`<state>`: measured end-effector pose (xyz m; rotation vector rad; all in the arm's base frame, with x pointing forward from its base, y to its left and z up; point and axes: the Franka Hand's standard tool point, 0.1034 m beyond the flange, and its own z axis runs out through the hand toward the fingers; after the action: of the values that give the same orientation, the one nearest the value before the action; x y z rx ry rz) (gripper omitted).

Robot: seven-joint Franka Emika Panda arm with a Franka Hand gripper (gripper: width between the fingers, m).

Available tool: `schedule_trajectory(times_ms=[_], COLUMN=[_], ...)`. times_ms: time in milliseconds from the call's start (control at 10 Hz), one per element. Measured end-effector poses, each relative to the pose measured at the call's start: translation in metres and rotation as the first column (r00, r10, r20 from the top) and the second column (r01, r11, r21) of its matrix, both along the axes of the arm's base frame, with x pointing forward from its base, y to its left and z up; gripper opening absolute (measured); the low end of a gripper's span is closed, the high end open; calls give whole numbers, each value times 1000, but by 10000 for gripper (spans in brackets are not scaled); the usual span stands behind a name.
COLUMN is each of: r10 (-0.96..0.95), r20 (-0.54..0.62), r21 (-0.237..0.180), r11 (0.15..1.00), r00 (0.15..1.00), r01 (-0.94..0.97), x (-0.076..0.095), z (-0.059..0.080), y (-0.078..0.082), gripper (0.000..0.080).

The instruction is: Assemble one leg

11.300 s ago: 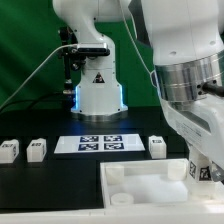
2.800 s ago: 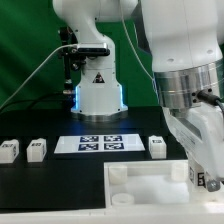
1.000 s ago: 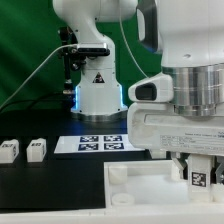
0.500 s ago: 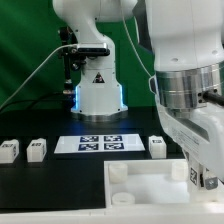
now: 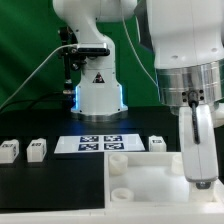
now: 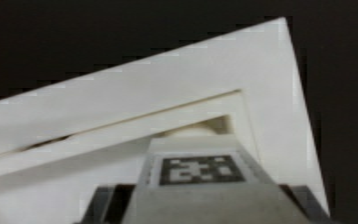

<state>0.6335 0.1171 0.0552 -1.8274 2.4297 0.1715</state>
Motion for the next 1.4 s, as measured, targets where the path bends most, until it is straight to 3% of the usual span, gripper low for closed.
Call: schedule_trajectory(times_ms=[100,200,300,400,600,900,1400], r10=[6,7,12,41,82,95,109], r20=[-2,-2,-1,5,22,64,66], r21=[0,0,1,4,10,22,22], r11=[1000,1000,1000,999,997,995,994], r00=[1000,1000,1000,999,996,993,992], r01=[-6,-7,-12,-41,-82,-97,-110], x=[-1,-1,-1,-2,-3,1,1], z=[-1,-2,-1,1,12,41,41], y=[1,1,2,8,16,19,19], gripper=[276,503,503,621,647,649,649])
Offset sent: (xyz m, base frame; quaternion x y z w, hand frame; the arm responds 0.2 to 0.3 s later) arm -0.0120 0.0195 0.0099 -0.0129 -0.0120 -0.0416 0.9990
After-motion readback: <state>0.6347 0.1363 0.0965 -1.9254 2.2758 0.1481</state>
